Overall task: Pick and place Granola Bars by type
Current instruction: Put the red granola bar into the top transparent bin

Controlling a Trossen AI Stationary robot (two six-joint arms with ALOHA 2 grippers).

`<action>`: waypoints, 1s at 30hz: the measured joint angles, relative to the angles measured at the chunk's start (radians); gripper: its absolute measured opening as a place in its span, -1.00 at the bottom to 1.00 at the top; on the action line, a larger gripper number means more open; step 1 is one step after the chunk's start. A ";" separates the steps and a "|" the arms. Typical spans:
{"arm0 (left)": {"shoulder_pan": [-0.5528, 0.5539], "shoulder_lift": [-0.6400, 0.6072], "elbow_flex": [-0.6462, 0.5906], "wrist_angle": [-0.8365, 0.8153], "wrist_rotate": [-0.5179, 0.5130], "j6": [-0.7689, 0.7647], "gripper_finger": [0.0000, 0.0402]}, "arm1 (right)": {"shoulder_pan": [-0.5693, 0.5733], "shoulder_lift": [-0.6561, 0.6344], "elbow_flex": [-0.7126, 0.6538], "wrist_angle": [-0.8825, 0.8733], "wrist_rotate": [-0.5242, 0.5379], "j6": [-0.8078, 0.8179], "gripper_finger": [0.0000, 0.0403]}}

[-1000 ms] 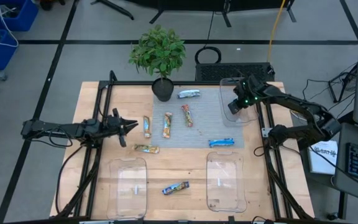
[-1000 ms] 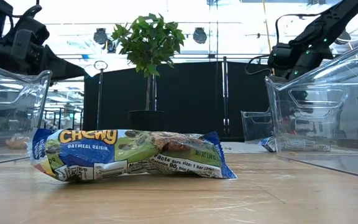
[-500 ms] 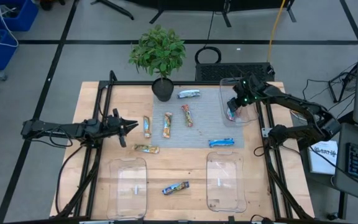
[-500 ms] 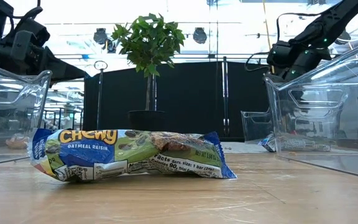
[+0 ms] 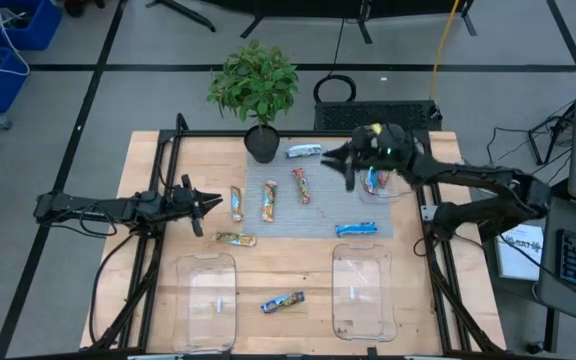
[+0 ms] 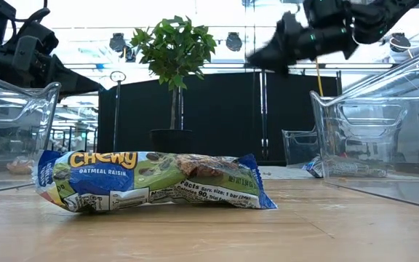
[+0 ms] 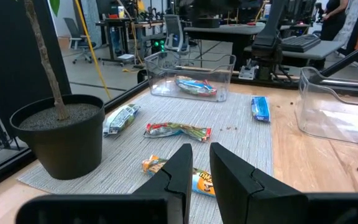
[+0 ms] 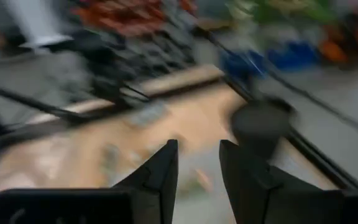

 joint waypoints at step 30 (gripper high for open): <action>0.000 0.000 0.000 0.000 0.000 -0.005 -0.69 | 0.239 0.693 0.808 -1.115 0.476 -0.078 -0.45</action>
